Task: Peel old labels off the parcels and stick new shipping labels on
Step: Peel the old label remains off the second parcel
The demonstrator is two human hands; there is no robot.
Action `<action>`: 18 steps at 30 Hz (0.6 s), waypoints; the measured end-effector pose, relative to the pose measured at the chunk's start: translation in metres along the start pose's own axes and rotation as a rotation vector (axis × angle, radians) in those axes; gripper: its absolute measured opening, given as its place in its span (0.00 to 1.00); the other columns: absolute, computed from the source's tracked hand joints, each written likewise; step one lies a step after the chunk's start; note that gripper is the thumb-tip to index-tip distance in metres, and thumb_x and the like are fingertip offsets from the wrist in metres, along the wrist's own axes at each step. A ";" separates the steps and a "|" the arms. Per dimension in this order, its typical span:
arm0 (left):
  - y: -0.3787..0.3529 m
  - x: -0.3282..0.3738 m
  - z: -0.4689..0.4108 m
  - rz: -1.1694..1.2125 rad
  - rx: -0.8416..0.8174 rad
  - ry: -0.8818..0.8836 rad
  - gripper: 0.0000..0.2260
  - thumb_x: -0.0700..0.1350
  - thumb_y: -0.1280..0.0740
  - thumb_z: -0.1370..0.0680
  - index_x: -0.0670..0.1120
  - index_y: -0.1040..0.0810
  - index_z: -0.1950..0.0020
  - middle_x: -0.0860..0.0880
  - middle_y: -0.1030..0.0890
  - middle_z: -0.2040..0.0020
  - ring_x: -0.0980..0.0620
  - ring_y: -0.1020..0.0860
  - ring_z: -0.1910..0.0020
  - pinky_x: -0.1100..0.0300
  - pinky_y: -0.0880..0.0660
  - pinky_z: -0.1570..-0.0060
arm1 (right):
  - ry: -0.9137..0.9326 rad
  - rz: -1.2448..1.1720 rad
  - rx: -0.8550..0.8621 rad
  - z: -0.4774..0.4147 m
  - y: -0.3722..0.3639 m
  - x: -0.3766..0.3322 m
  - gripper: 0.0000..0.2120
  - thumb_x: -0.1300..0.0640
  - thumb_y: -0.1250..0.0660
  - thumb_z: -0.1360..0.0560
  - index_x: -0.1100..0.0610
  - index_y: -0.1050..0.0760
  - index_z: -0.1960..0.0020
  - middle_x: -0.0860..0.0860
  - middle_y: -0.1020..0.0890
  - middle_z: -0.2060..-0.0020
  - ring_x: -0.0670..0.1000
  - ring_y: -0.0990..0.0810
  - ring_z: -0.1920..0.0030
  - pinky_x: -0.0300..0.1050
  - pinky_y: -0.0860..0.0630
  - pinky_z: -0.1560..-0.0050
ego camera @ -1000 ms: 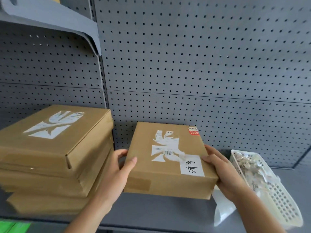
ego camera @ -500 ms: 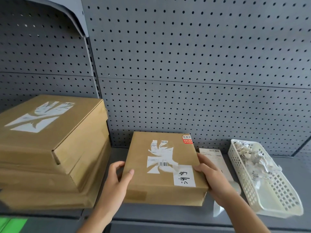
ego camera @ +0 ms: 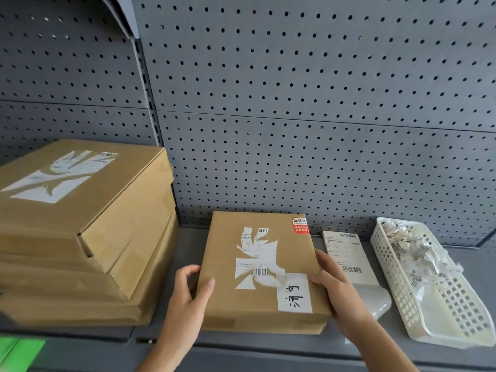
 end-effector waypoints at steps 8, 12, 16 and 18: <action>0.000 0.006 -0.007 -0.045 -0.005 -0.082 0.13 0.46 0.34 0.18 0.58 0.29 0.35 0.62 0.21 0.39 0.67 0.24 0.40 0.65 0.29 0.43 | 0.087 0.108 0.042 -0.010 0.013 -0.004 0.22 0.64 0.36 0.21 0.43 0.30 0.33 0.42 0.21 0.37 0.43 0.22 0.38 0.42 0.26 0.41; 0.001 0.024 -0.018 -0.214 -0.010 -0.225 0.18 0.49 0.35 0.18 0.60 0.30 0.29 0.67 0.28 0.30 0.71 0.34 0.30 0.58 0.35 0.29 | 0.175 0.306 0.048 -0.018 0.020 -0.014 0.23 0.62 0.37 0.20 0.42 0.31 0.30 0.42 0.25 0.33 0.44 0.29 0.30 0.51 0.31 0.30; -0.010 0.044 -0.027 -0.429 -0.053 -0.345 0.17 0.50 0.37 0.17 0.59 0.29 0.27 0.67 0.35 0.25 0.71 0.39 0.26 0.63 0.40 0.28 | 0.308 0.461 -0.012 -0.023 0.016 -0.030 0.24 0.63 0.37 0.21 0.36 0.32 0.35 0.34 0.28 0.36 0.30 0.34 0.34 0.41 0.36 0.31; -0.017 0.047 -0.032 -0.540 -0.085 -0.359 0.17 0.51 0.38 0.16 0.60 0.30 0.27 0.69 0.38 0.24 0.71 0.41 0.26 0.65 0.41 0.29 | 0.353 0.512 -0.029 -0.028 0.015 -0.036 0.23 0.63 0.37 0.21 0.41 0.31 0.32 0.36 0.29 0.35 0.32 0.34 0.33 0.41 0.38 0.30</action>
Point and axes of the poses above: each hand's wrist, its own z-axis away from the middle knuckle, its own y-axis out of the back of the hand, x = y × z, the point moved 6 cm from there along -z, towards the middle knuckle
